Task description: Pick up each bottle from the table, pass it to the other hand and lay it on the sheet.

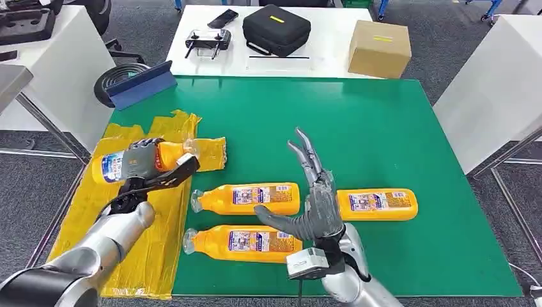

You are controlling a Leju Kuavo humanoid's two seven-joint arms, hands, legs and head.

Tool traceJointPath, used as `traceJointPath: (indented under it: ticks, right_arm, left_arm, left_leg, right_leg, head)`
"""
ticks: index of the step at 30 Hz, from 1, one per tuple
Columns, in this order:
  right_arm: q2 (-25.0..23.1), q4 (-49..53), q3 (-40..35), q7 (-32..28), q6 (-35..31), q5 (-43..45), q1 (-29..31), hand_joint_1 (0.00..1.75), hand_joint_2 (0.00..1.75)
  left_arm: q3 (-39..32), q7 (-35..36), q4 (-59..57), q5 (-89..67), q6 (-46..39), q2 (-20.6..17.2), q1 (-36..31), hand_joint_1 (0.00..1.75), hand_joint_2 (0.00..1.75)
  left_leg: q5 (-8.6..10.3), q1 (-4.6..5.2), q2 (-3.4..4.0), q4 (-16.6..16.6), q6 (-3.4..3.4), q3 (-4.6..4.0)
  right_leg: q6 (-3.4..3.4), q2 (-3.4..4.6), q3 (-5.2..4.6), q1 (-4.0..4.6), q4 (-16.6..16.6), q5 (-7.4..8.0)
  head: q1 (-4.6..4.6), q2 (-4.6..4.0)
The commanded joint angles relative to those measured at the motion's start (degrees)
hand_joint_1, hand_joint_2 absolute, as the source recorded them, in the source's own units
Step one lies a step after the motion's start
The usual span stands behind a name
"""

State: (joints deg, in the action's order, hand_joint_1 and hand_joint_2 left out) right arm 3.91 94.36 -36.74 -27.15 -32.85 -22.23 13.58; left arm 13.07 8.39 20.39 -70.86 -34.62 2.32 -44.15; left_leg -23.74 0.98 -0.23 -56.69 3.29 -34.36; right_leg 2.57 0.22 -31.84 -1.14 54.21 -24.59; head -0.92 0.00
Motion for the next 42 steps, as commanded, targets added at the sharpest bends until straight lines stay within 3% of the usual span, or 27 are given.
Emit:
traceJointPath:
  ticks: [1,3,4,5,6,21,31,35,37,40,42]
  right_arm:
    - [0.5,-3.7,-0.9,-0.2,0.0,0.7,1.3,0.0,1.75]
    - [0.5,-3.7,-0.8,-0.2,-0.1,0.7,0.9,0.0,1.75]
    - [0.5,-3.7,-0.8,-0.2,-0.1,0.7,0.9,0.0,1.75]
    - [0.5,-3.8,-0.7,-0.3,-0.3,0.6,0.9,0.0,1.75]
    - [0.4,-3.7,-0.7,-0.3,-0.3,0.6,0.9,0.0,1.75]
    - [-0.3,-3.4,0.4,2.1,-0.5,-2.0,1.4,0.0,1.75]
    - [-0.2,0.3,4.9,5.2,-1.9,-8.2,0.1,0.0,1.75]
    - [-0.1,0.6,5.1,5.3,-1.9,-8.3,0.0,0.0,1.75]
    - [0.0,1.4,6.4,6.4,-2.2,-11.0,-0.8,0.0,1.75]
    - [0.9,3.7,9.7,9.2,-2.3,-16.1,-2.8,0.0,1.75]
    - [1.5,4.1,12.2,15.2,-0.1,-26.1,-4.1,0.0,1.75]
  left_arm:
    - [-2.2,1.6,-5.1,-0.9,1.2,-2.4,-4.0,1.75,1.75]
    - [-3.3,0.3,-5.1,0.3,2.6,-2.1,-3.6,1.73,1.75]
    - [-3.3,0.3,-5.1,0.3,2.6,-2.1,-3.6,1.47,1.75]
    - [-3.8,-0.4,-5.0,0.8,3.2,-1.8,-3.5,0.1,1.75]
    - [-3.9,-0.7,-5.0,0.9,3.6,-1.6,-3.4,0.0,1.75]
    - [-7.7,-5.2,-4.7,5.4,8.3,0.1,-3.2,0.0,1.75]
    - [-12.7,-16.1,1.3,13.5,12.4,3.3,-2.7,0.0,1.75]
    - [-12.7,-15.9,1.5,13.5,12.5,3.4,-2.7,0.0,1.75]
    - [-12.4,-19.2,6.0,15.6,13.2,3.7,-0.9,0.0,1.75]
    - [-9.6,-21.5,21.7,21.5,17.9,3.9,5.4,0.0,1.75]
    - [-7.9,-21.7,35.0,30.7,23.4,3.3,11.5,0.0,1.75]
  left_leg:
    - [-0.05,-0.08,0.09,0.0,-0.17,0.09]
    - [-0.05,-0.07,0.07,0.0,-0.18,0.1]
    - [-0.04,-0.07,0.04,0.0,-0.15,0.08]
    - [-0.1,-0.09,0.04,0.0,-0.25,0.21]
    - [-0.06,-0.08,0.04,0.0,-0.19,0.13]
    - [-0.09,-0.06,0.01,0.0,-0.25,0.21]
    - [-0.05,-0.06,-0.11,-0.1,-0.2,0.1]
    - [-0.02,-0.02,-0.04,0.0,-0.14,0.07]
    - [-0.02,-0.01,-0.05,0.0,-0.16,0.11]
    - [-0.07,-0.04,-0.07,0.0,-0.23,0.18]
    - [-0.1,0.0,-0.09,0.0,-0.25,0.27]
  right_leg:
    - [-0.11,0.07,0.1,0.08,0.0,-0.01]
    - [-0.11,0.05,0.11,0.07,0.0,-0.02]
    - [-0.1,0.02,0.1,0.07,0.0,-0.01]
    - [-0.17,0.01,0.23,0.08,0.0,-0.08]
    - [-0.12,0.01,0.15,0.08,0.0,-0.04]
    - [-0.15,-0.03,0.22,0.05,0.0,-0.08]
    - [-0.12,-0.14,0.13,0.05,0.0,-0.07]
    - [-0.09,-0.07,0.09,0.02,0.0,-0.03]
    - [-0.09,-0.08,0.13,0.01,0.0,-0.04]
    - [-0.14,-0.11,0.21,0.05,0.0,-0.08]
    - [-0.15,-0.13,0.29,0.01,0.0,-0.13]
  head:
    - [0.0,0.0]
    - [0.0,0.0]
    - [0.02,0.0]
    - [0.0,0.0]
    - [0.02,0.0]
    - [0.02,0.0]
    - [0.02,0.0]
    - [0.0,0.0]
    - [0.0,0.0]
    - [0.02,0.0]
    - [0.02,0.0]
